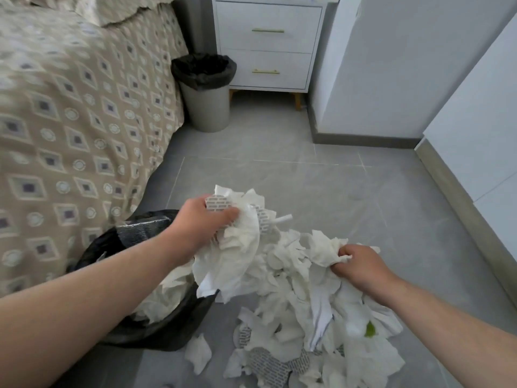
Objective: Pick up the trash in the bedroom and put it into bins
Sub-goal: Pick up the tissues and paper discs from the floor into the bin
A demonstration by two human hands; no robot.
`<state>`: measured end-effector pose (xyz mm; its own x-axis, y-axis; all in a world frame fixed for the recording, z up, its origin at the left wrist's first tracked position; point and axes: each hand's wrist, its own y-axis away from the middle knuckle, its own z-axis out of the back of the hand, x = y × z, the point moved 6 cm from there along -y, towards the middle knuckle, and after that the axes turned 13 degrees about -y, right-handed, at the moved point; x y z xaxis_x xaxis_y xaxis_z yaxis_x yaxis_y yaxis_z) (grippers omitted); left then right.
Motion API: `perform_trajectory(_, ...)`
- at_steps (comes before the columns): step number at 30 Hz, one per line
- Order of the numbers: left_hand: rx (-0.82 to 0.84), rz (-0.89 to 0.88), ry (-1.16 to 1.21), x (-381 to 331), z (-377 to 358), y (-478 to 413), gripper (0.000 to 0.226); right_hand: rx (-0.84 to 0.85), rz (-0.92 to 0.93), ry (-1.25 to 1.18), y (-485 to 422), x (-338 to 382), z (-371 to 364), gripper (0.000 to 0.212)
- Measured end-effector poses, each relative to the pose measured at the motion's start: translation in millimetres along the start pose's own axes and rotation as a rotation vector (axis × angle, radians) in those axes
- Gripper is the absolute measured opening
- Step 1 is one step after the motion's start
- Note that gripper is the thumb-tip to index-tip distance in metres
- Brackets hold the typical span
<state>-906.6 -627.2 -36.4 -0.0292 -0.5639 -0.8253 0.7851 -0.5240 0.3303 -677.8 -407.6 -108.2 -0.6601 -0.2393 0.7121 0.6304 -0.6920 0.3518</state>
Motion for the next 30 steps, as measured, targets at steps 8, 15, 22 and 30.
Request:
perform_trajectory(8, -0.28, -0.013, 0.214, 23.1, 104.3, 13.7, 0.006, 0.03, 0.096, -0.074, -3.1, 44.6, -33.4, 0.008)
perform_trajectory(15, -0.39, 0.029, -0.025, 98.3, 103.6, 36.1, 0.008, 0.124, 0.071, -0.231, 0.9, 64.3, -68.4, 0.012)
perform_trajectory(22, -0.309, -0.115, -0.376, 134.6, 81.0, 28.1, 0.025, 0.143, 0.041, -0.284, 2.9, 65.3, -74.5, 0.005)
perform_trajectory(30, 0.076, -0.052, -0.845, 205.7, 58.2, 0.8, 0.009, 0.142, -0.008, -0.327, 5.2, 58.2, -74.1, 0.004)
